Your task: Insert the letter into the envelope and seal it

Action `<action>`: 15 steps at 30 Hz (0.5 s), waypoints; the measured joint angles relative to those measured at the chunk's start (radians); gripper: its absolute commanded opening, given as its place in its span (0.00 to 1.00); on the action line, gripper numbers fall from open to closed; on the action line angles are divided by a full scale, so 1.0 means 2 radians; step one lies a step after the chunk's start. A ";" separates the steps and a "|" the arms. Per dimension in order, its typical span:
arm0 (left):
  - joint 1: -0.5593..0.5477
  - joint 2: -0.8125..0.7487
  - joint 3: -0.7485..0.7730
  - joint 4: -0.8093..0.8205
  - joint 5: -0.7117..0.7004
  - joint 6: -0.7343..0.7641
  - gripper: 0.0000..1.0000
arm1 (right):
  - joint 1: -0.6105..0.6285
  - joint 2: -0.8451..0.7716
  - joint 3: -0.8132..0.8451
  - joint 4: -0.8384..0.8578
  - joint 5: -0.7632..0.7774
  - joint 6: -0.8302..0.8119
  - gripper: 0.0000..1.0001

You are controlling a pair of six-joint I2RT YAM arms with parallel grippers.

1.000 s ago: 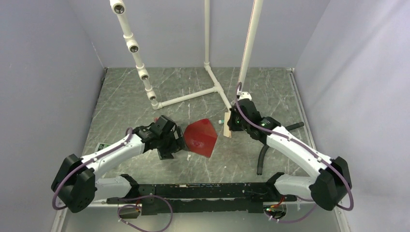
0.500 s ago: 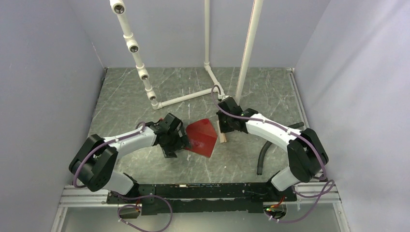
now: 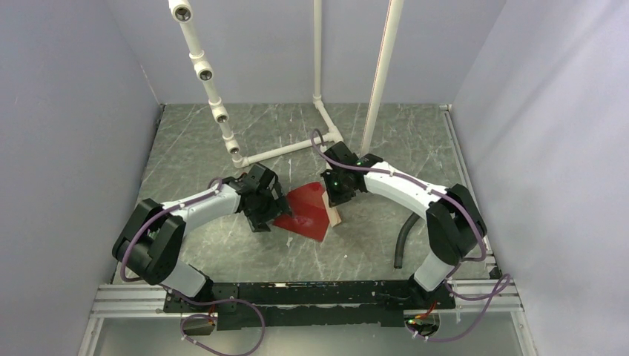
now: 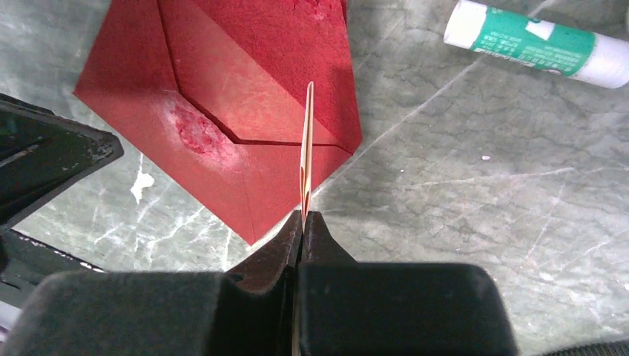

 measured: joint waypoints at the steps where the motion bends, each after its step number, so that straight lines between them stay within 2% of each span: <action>1: 0.002 0.000 0.000 -0.001 0.000 0.001 0.90 | 0.000 -0.001 0.006 -0.008 0.003 0.002 0.00; 8: 0.006 0.000 0.000 -0.004 0.001 0.012 0.87 | 0.002 0.002 0.058 -0.059 0.065 0.008 0.00; 15: 0.006 -0.002 -0.005 -0.003 -0.004 0.013 0.87 | 0.002 0.063 0.080 -0.090 0.088 -0.002 0.00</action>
